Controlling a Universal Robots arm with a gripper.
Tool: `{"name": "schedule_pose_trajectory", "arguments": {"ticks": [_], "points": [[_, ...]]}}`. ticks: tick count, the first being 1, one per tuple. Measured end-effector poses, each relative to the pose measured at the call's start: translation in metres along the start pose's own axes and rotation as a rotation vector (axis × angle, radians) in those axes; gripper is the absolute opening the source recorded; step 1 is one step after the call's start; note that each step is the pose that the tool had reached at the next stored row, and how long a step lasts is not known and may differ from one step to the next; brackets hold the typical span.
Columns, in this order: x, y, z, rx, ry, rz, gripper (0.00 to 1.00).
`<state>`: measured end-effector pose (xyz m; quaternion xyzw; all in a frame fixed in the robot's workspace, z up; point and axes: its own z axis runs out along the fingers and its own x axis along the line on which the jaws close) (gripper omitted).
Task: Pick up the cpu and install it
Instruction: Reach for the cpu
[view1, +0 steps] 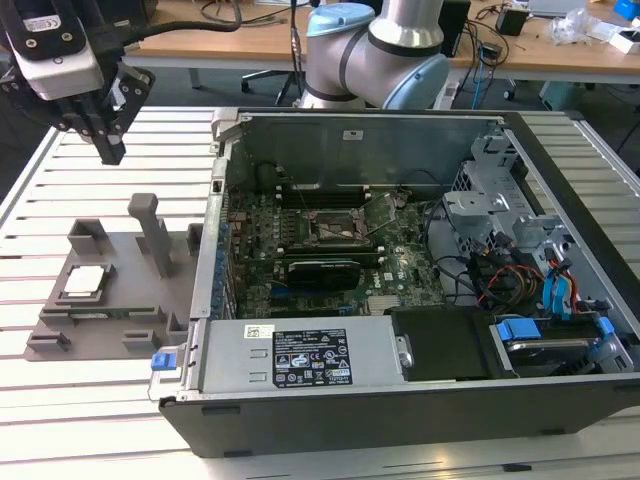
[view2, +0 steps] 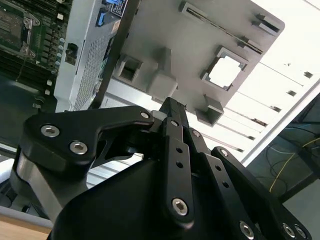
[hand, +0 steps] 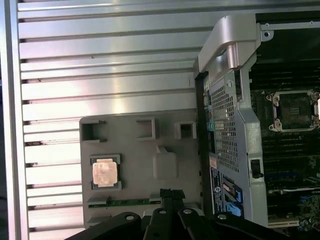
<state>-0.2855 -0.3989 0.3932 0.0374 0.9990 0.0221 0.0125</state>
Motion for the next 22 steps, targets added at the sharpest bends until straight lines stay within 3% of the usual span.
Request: {"name": "schedule_pose_trajectory", "arguments": {"ticks": [7, 18, 22], "points": [[0.0201, -0.0015, -0.0006, 0.0000, 0.0001, 0.000, 0.11], [0.0378, -0.0028, -0.0010, 0.0001, 0.0000, 0.000, 0.11], [0.0483, -0.0036, -0.0013, 0.0001, 0.0001, 0.000, 0.11]]}}
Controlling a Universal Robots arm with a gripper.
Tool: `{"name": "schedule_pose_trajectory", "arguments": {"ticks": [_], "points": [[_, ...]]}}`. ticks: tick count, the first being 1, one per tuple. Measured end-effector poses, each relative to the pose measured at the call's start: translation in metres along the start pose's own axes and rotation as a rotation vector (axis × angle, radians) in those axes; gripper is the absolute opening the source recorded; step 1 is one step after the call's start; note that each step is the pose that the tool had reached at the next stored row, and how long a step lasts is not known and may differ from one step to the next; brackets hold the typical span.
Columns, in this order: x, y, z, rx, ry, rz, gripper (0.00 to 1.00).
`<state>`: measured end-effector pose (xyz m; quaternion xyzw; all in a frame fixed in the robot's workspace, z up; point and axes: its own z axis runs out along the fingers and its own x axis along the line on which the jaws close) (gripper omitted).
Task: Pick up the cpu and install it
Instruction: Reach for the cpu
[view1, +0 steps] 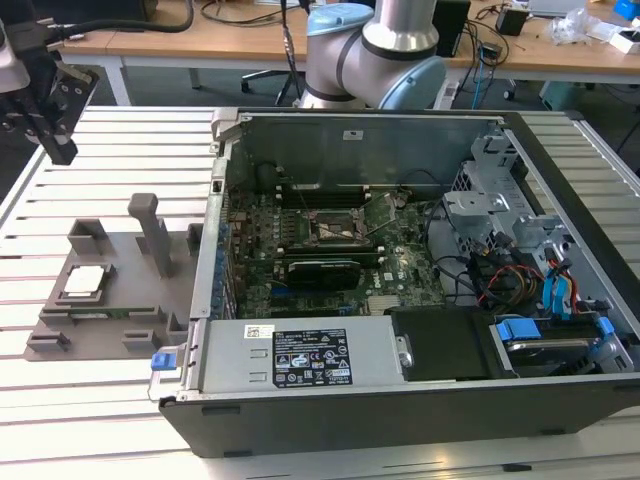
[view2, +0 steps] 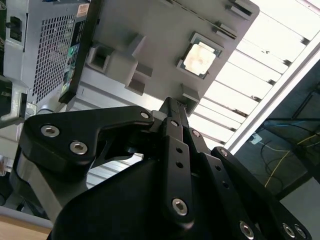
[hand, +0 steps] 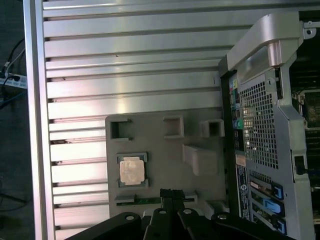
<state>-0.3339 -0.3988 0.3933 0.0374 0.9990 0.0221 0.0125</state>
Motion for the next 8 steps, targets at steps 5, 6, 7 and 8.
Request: {"name": "schedule_pose_trajectory", "arguments": {"ticks": [5, 6, 7, 8], "points": [[0.0090, -0.0007, -0.0002, 0.0000, 0.0000, 0.000, 0.11], [0.0110, -0.0009, -0.0003, -0.0001, 0.0000, 0.000, 0.11], [0.0125, -0.0010, -0.0003, 0.0000, -0.0001, 0.000, 0.11], [0.0141, -0.0011, -0.0004, 0.0000, 0.0000, 0.000, 0.11]]}}
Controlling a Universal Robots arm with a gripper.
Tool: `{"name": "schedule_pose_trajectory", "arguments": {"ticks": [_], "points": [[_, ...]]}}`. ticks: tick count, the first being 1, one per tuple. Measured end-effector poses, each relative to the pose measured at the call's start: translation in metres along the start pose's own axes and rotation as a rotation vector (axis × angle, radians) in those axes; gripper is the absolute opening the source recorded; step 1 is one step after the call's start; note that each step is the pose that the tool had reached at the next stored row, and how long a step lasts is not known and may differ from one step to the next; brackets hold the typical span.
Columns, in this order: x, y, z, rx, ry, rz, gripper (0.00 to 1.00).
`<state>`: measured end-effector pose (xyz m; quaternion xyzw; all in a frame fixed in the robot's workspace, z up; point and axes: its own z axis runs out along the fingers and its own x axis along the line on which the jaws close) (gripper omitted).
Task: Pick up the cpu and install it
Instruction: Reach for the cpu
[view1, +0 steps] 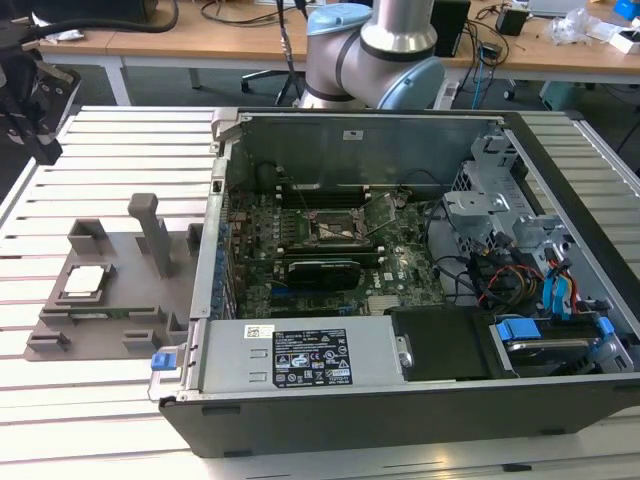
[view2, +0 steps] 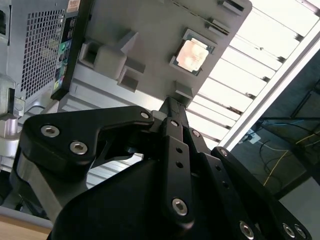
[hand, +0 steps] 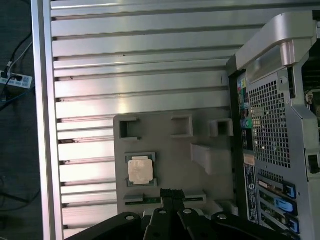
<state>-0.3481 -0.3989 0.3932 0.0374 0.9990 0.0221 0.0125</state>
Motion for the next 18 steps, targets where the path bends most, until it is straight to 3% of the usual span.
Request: {"name": "schedule_pose_trajectory", "arguments": {"ticks": [10, 18], "points": [[0.0189, -0.0014, -0.0005, 0.0000, 0.0000, 0.000, 0.11], [0.0292, -0.0022, -0.0008, 0.0000, 0.0000, 0.000, 0.11]]}}
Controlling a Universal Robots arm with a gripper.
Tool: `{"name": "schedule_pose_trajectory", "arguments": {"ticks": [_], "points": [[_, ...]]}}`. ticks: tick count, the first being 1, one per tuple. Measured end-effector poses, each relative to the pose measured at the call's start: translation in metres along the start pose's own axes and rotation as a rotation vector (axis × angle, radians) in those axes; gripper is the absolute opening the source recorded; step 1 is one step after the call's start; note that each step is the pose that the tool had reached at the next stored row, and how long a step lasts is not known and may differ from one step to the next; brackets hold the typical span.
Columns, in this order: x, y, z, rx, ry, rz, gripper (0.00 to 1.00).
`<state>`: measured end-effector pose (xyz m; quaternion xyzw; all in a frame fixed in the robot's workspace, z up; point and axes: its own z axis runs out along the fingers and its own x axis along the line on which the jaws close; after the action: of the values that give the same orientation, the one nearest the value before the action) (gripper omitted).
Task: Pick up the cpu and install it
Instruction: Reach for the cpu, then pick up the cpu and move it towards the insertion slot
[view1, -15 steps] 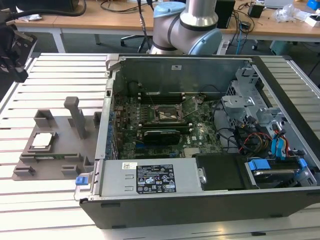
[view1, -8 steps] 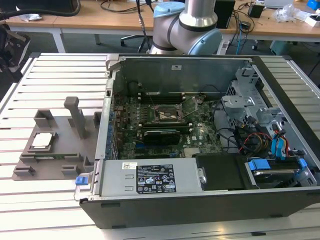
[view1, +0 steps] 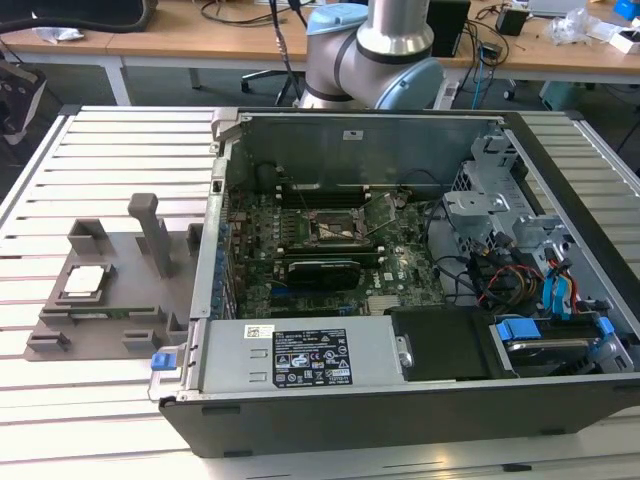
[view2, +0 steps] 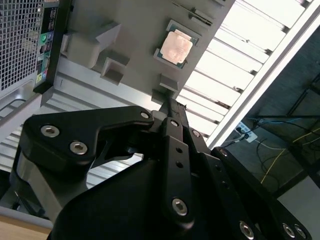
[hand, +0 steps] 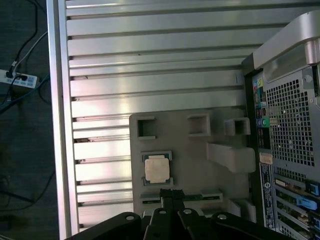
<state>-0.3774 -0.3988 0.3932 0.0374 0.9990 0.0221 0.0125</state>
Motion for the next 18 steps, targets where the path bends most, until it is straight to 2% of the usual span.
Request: {"name": "schedule_pose_trajectory", "arguments": {"ticks": [5, 18], "points": [[0.0065, -0.0005, -0.0002, 0.0000, 0.0000, 0.000, 0.11], [0.0077, -0.0006, -0.0002, 0.0000, 0.0000, 0.000, 0.11]]}}
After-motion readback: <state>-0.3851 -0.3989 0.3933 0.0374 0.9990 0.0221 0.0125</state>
